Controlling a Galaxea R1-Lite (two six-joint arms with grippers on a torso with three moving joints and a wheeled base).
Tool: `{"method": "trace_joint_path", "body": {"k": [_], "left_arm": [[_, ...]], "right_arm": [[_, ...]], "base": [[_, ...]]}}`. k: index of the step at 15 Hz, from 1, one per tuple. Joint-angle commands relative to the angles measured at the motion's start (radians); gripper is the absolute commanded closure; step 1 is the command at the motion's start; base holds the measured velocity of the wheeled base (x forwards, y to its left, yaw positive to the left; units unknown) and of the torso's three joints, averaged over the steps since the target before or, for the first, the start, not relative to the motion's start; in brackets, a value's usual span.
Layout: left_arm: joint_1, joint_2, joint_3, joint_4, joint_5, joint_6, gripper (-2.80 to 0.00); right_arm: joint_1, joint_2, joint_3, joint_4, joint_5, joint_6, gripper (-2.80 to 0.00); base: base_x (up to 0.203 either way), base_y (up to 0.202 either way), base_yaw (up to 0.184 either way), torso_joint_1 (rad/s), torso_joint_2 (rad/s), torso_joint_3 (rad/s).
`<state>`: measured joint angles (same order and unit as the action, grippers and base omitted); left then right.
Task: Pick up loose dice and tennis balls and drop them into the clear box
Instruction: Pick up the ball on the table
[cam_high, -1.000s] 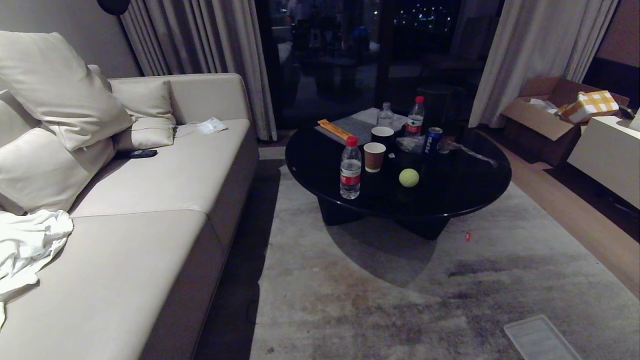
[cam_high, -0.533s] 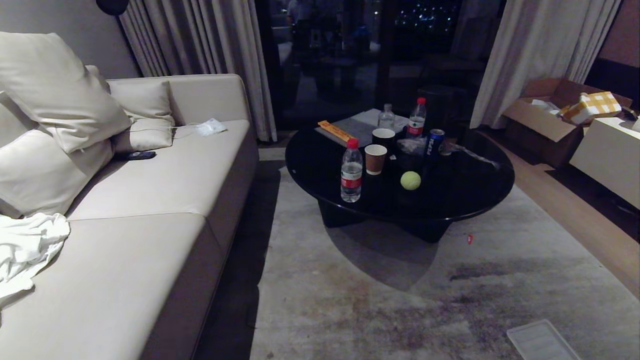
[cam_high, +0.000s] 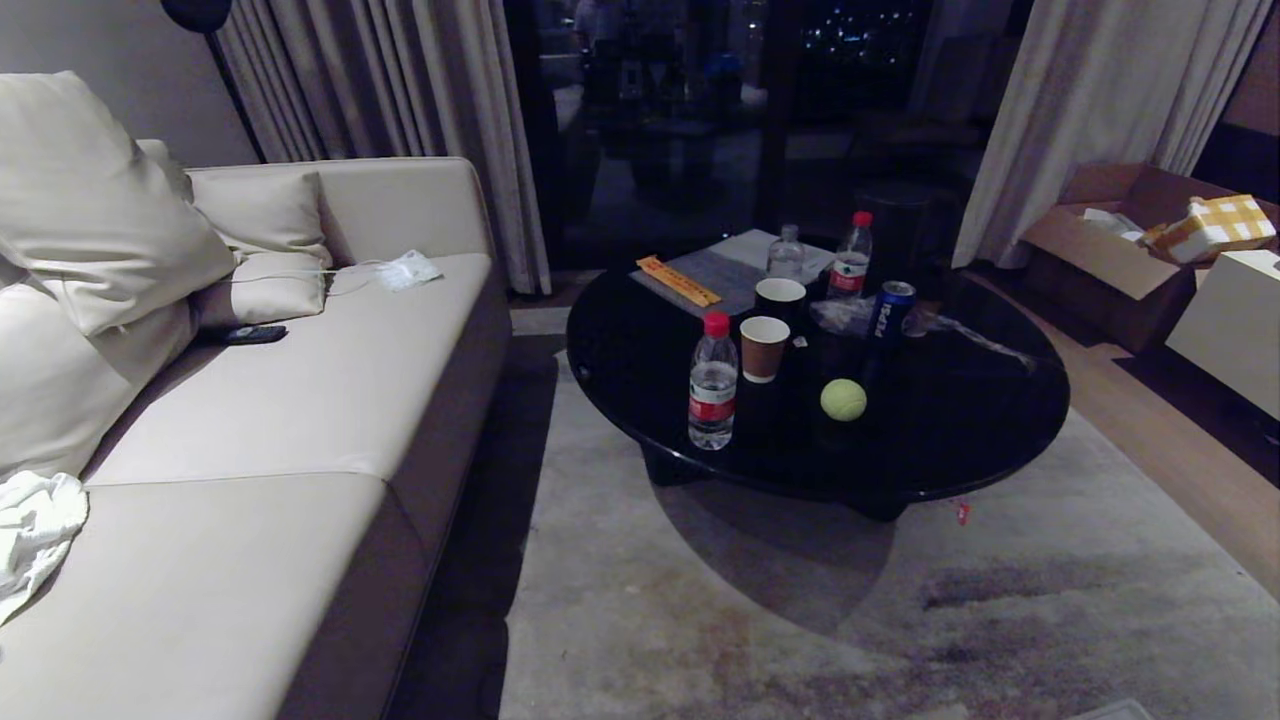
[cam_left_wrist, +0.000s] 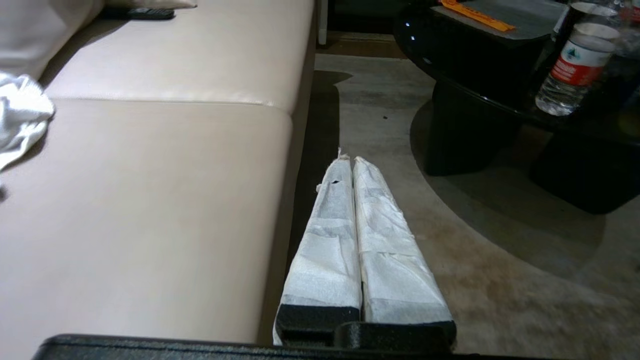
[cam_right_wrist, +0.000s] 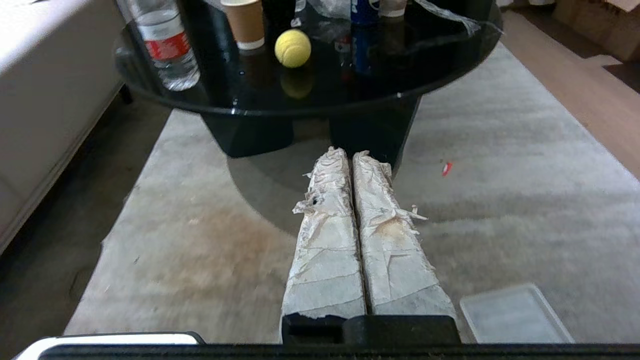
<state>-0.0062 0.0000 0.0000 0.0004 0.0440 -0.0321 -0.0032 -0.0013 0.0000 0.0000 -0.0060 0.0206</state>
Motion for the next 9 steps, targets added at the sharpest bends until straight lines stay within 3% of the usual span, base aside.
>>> {"method": "trace_joint_path", "body": {"k": [1,9], "left_arm": [[0.0,0.002,0.002,0.0,0.0,0.0,0.0],[0.0,0.002,0.002,0.0,0.0,-0.002,0.0]], "right_arm": [[0.0,0.001,0.002,0.0,0.0,0.001,0.0],[0.0,0.001,0.001,0.0,0.0,0.001,0.0]], "base": [[0.184,0.0,0.0,0.002,0.0,0.002],[0.183,0.0,0.0,0.003,0.0,0.003]]}}
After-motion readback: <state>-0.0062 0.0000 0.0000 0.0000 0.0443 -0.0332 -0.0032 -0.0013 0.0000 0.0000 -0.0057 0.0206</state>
